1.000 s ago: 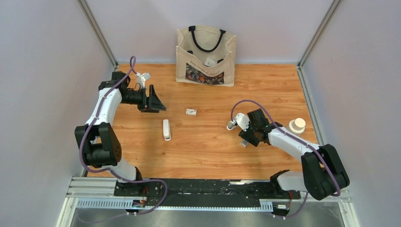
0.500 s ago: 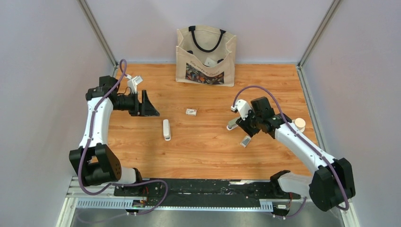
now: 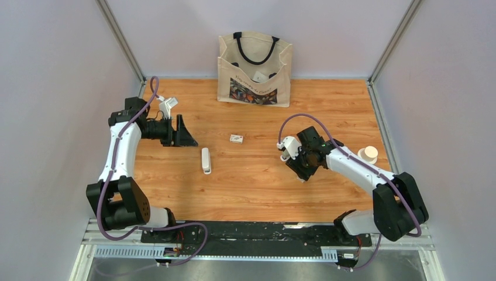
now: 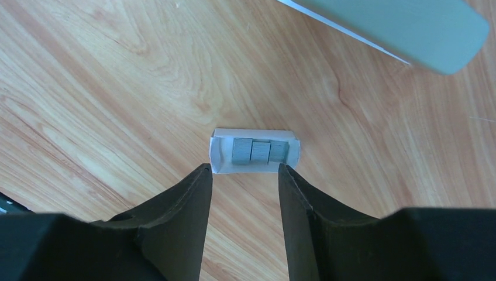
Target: Load the staples into the stapler
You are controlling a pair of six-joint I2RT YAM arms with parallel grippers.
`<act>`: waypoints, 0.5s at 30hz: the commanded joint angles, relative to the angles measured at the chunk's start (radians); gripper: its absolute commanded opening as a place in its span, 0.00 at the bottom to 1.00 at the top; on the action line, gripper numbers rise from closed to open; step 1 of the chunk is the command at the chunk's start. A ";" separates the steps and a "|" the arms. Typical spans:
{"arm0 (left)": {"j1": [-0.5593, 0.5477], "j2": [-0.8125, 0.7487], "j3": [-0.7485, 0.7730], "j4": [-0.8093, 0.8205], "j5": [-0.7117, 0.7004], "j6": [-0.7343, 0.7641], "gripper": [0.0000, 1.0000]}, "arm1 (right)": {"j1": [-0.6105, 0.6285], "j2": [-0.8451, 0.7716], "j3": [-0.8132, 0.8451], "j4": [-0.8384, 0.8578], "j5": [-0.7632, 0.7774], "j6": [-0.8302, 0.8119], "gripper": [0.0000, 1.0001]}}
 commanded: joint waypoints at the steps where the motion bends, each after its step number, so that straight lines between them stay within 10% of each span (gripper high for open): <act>1: 0.008 -0.021 -0.007 0.029 0.014 0.019 0.86 | 0.004 0.021 -0.005 0.013 0.015 0.015 0.48; 15: 0.008 -0.021 -0.019 0.044 0.016 0.010 0.86 | 0.005 0.067 -0.006 0.029 0.030 0.005 0.45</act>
